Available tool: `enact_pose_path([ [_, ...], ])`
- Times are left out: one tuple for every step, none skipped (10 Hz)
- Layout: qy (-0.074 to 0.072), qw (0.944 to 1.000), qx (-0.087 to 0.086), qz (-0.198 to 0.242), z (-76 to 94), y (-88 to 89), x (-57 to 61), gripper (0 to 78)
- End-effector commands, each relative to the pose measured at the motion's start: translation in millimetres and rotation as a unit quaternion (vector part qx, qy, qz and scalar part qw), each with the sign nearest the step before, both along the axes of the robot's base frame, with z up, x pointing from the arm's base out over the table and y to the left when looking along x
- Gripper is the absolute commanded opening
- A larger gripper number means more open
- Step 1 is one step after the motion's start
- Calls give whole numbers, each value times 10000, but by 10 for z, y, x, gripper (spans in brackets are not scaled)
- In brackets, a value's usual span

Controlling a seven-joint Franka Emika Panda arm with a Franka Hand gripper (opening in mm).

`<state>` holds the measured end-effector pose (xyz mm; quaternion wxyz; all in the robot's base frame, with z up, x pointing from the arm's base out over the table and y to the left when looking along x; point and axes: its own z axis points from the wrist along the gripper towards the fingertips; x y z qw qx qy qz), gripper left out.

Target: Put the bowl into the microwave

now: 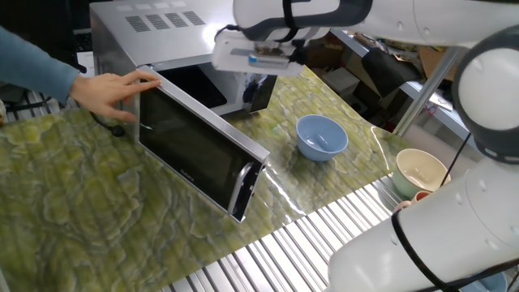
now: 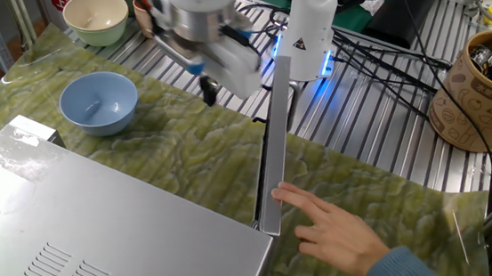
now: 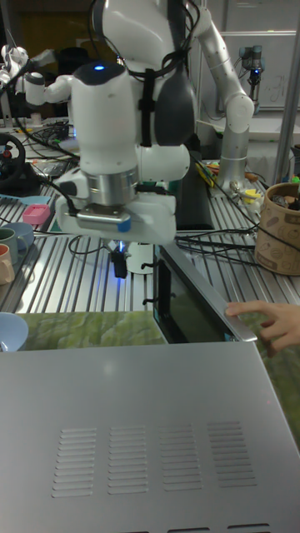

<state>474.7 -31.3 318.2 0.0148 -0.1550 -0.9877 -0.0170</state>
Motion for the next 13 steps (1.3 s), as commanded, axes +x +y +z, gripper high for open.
enact_pose_path([
  [-202,9982,-149,552,158,-584,71,11],
  [-250,9979,-154,584,162,-593,68,11],
  [-254,9967,-172,746,165,-618,74,11],
  [-249,9947,-182,981,157,-660,68,11],
  [-253,9931,-123,1138,143,-718,63,11],
  [-256,9920,-149,1228,117,-787,69,11],
  [-243,9922,-122,1216,90,-824,91,11],
  [-276,9915,-140,1265,67,-857,109,11],
  [-347,9910,-162,1283,48,-883,123,11],
  [-368,9910,-174,1273,37,-898,131,11],
  [-449,9904,-187,1296,14,-926,146,11],
  [-452,9907,-216,1264,11,-922,147,11],
  [-417,9916,-216,1204,8,-915,148,11],
])
